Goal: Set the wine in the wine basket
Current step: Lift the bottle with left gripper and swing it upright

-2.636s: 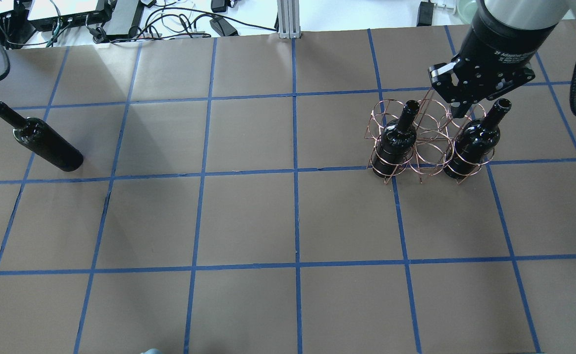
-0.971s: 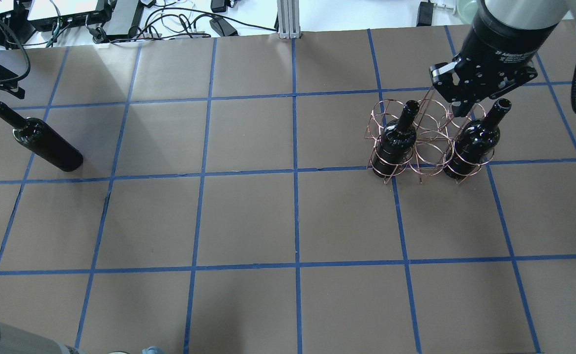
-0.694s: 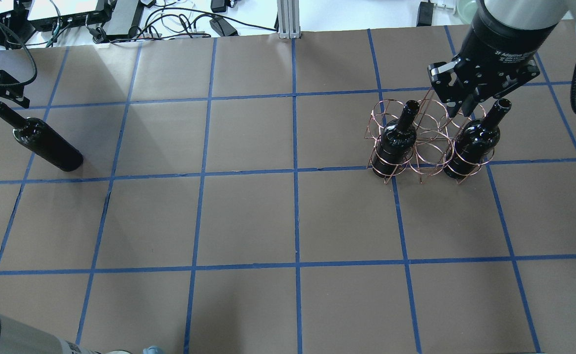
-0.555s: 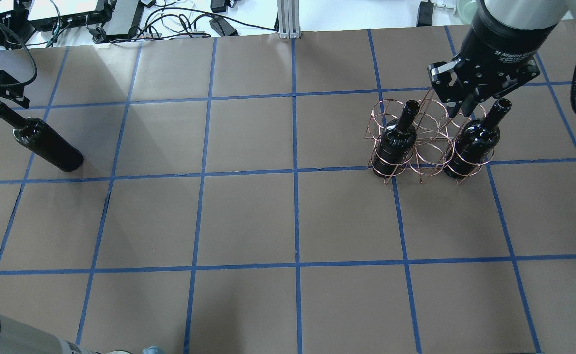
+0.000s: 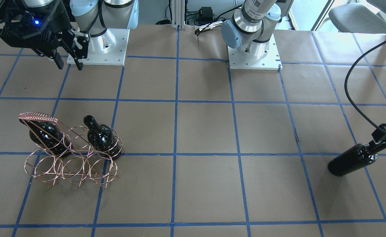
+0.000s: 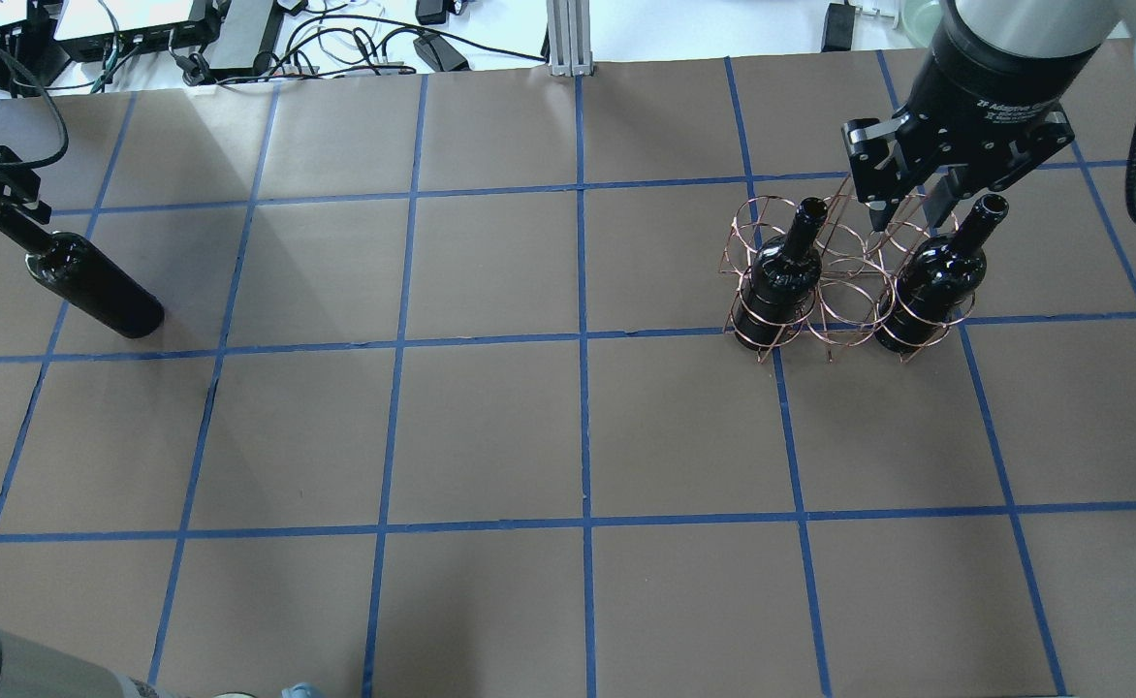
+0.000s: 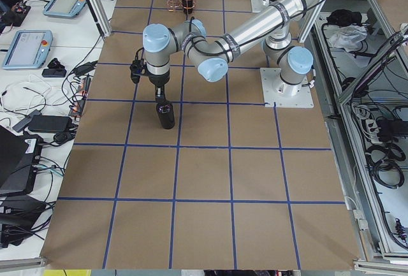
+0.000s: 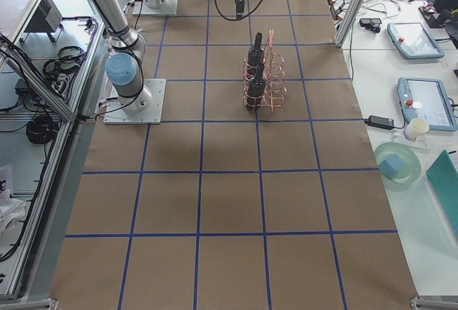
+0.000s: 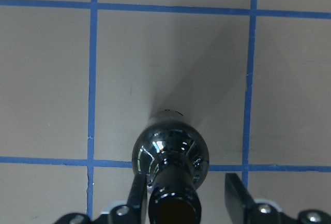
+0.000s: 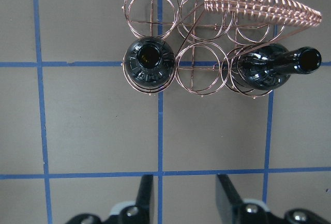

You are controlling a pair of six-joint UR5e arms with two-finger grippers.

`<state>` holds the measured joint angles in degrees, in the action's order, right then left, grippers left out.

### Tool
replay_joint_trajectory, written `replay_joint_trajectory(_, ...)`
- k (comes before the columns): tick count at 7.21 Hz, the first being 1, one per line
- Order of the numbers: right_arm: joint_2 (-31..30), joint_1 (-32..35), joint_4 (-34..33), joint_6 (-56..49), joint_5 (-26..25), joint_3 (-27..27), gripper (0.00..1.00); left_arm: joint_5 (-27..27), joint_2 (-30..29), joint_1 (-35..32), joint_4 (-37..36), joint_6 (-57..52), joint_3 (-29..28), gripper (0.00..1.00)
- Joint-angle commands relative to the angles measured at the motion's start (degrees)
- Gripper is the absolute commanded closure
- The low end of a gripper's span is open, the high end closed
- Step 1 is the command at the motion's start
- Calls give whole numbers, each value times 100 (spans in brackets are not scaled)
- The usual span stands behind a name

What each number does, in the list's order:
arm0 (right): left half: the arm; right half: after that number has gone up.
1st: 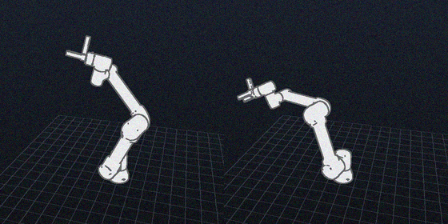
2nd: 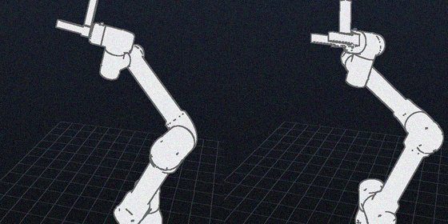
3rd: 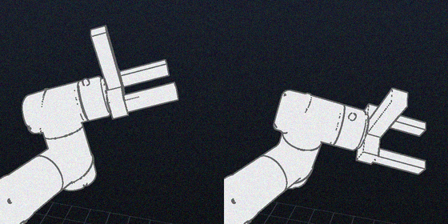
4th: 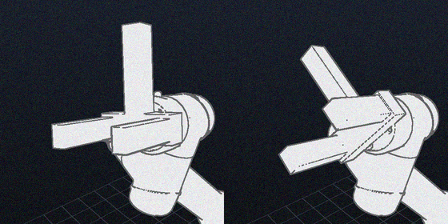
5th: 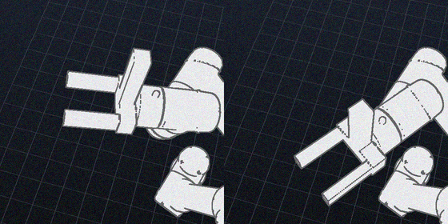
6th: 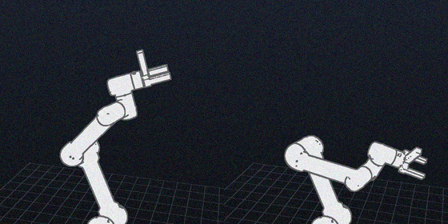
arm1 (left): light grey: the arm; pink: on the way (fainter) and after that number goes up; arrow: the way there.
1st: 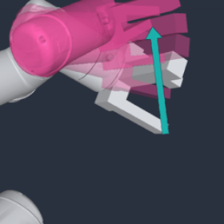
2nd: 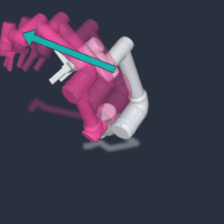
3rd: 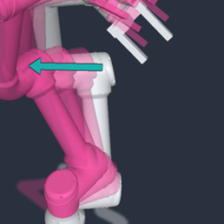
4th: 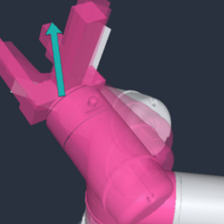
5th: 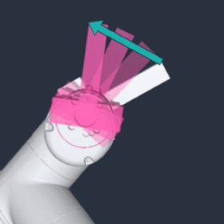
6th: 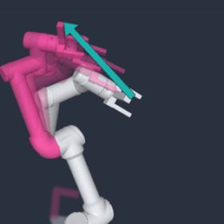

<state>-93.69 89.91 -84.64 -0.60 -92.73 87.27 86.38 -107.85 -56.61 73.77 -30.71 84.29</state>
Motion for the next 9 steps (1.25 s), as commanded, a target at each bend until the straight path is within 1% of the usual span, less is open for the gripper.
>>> replay_joint_trajectory(1, 0, 0, 9, 51, -8, 0, 18, 62, 10, 1, 32, -67, -1, 100)
replay_joint_trajectory(2, 0, 0, 9, 34, -8, 0, 3, 115, 19, 1, 50, -67, -1, 100)
replay_joint_trajectory(3, 17, -9, 0, -1, 18, 0, 5, 115, 36, 1, 50, -76, -1, 100)
replay_joint_trajectory(4, 18, -9, 9, 7, 27, 0, 25, 115, 80, 1, 50, -76, -18, 100)
replay_joint_trajectory(5, 18, -18, 9, 16, 1, 0, 19, 107, 193, -51, 50, -50, -27, 100)
replay_joint_trajectory(6, 18, -18, 9, 33, 1, 0, 11, 63, 351, -208, 189, 177, -18, 100)
replay_joint_trajectory(7, 18, -18, 9, 16, 1, 0, 30, 63, 501, -567, 225, 745, -18, 100)
replay_joint_trajectory(8, 9, -9, 9, 51, 1, 0, 26, 63, 633, -1057, 252, 1360, -18, 100)
replay_joint_trajectory(9, 9, -9, 9, 16, 9, 0, 32, 63, 747, -1558, 261, 1931, 51, 100)
